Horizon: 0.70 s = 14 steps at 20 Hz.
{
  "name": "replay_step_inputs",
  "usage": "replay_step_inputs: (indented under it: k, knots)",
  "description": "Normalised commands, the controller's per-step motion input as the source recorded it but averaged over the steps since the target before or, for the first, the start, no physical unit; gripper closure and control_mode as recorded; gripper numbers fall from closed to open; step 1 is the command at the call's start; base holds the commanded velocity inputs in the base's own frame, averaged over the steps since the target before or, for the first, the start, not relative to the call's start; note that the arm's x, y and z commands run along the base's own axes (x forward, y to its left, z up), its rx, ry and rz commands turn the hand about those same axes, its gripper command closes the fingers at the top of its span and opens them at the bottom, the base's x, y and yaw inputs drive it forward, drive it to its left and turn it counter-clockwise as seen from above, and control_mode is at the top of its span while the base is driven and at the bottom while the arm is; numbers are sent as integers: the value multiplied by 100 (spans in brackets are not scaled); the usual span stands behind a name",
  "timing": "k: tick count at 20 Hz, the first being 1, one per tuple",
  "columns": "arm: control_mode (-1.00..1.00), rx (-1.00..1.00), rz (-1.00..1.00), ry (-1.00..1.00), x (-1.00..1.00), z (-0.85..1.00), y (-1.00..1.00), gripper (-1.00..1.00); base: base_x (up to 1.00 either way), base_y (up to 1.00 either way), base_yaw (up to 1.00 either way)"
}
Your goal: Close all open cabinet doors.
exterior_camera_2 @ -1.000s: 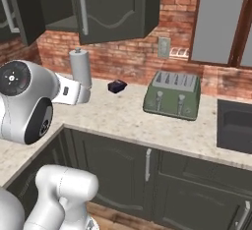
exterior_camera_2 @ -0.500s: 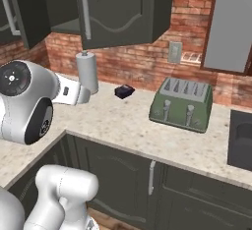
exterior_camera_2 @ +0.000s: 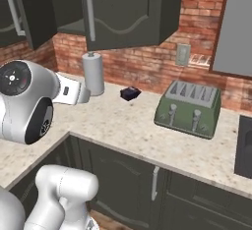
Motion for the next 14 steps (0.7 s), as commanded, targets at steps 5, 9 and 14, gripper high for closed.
replay_step_inputs:
  k: [5, 9, 14]
  knots:
    - [100, 0, 0, 0, 0, 0, 0, -100, 41, 9, 1]
    - [100, 0, 0, 0, 0, 0, 0, -100, 42, 10, 0]
    - [100, 0, 0, 0, 0, 0, 0, -100, 42, 3, 0]
